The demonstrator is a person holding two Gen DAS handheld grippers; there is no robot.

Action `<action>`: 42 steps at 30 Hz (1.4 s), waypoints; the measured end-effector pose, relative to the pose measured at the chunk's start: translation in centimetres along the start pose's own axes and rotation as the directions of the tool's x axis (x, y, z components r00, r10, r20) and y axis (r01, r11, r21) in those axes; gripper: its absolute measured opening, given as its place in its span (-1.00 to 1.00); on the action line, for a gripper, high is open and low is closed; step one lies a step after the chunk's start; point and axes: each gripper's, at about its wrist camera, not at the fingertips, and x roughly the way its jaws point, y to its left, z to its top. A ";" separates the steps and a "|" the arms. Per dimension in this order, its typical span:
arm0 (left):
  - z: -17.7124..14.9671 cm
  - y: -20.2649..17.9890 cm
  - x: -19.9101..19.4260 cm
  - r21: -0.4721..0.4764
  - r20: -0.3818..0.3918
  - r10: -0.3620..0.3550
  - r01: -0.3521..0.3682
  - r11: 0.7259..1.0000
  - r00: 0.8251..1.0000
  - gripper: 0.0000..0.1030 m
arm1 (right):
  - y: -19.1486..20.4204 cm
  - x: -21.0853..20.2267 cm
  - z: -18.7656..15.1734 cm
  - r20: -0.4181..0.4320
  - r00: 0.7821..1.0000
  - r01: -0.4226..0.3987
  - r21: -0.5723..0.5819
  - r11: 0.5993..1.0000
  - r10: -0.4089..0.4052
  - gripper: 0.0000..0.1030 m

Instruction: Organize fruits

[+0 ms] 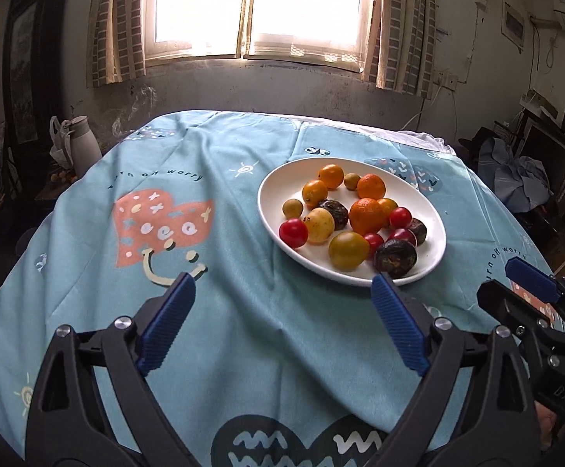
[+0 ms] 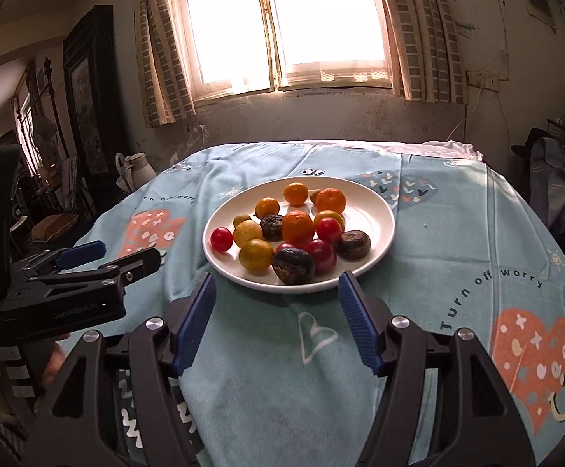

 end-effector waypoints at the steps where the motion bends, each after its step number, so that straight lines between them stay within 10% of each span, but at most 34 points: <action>1: -0.8 -0.2 -0.7 0.000 0.005 0.019 -0.019 1.000 1.000 0.96 | -0.3 -0.6 -0.8 0.005 0.999 0.033 -0.002 0.999 -0.033 0.40; 3: -2.1 -0.6 -1.5 0.011 0.009 0.057 -0.057 0.998 0.998 0.96 | -0.9 -1.5 -2.3 0.009 0.996 0.084 0.004 0.996 -0.084 0.97; 42: -4.5 -2.9 -2.9 0.135 -0.022 0.014 -0.011 0.991 1.000 0.96 | -0.9 -1.7 -5.2 -0.058 0.991 0.123 0.018 0.992 -0.122 0.97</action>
